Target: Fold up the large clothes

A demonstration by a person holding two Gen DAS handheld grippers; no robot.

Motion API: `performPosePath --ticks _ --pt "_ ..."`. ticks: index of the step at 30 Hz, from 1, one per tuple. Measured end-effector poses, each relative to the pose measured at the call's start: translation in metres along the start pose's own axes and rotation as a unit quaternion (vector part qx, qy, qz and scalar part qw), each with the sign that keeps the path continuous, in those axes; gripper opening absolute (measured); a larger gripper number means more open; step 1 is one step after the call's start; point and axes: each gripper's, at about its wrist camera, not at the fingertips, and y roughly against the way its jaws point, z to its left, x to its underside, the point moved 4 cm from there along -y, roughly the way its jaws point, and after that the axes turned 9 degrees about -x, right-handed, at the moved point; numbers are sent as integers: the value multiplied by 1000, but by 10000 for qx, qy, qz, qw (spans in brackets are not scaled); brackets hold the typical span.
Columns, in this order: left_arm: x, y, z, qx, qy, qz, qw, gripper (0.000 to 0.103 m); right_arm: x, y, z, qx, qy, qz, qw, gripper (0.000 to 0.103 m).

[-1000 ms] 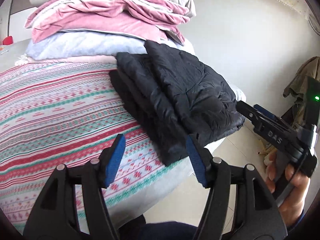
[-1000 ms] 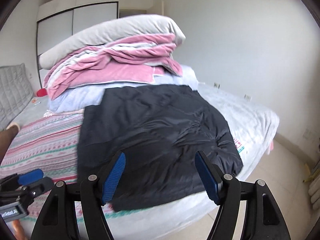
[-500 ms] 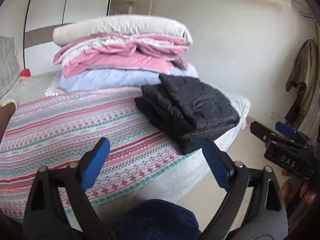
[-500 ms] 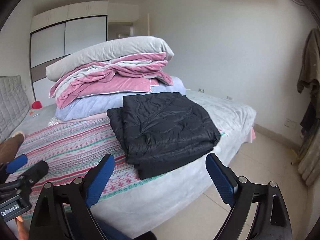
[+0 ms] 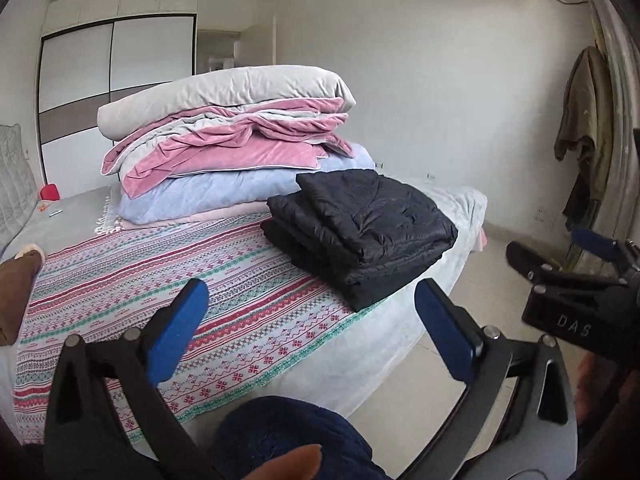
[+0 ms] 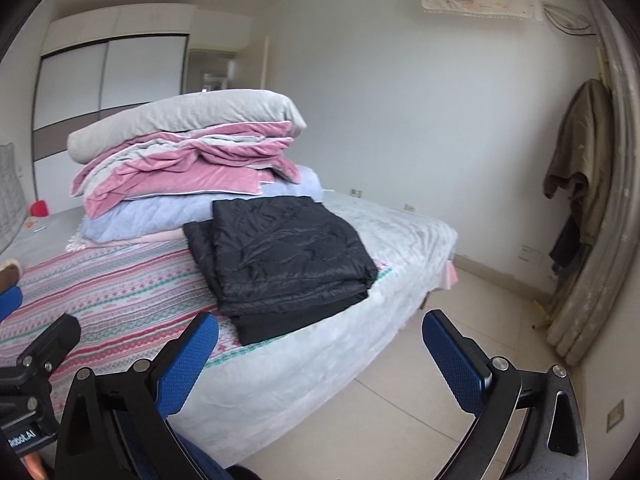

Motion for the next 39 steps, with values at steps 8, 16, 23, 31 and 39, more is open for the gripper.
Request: performPosePath --ticks 8,16,23,31,39 --pt "13 -34 6 -39 347 519 9980 102 11 -27 -7 181 -64 341 9992 103" --pt "20 -43 11 -56 304 735 9968 102 17 -41 -10 158 -115 497 9986 103" --pt "20 -40 8 18 250 720 9971 102 18 -45 -12 176 -114 531 9984 103" --pt "19 -35 7 68 166 658 9977 102 19 -48 -15 138 -174 582 9981 103" --pt "19 -34 7 80 165 698 9974 102 21 -47 -14 135 -185 589 9980 103"
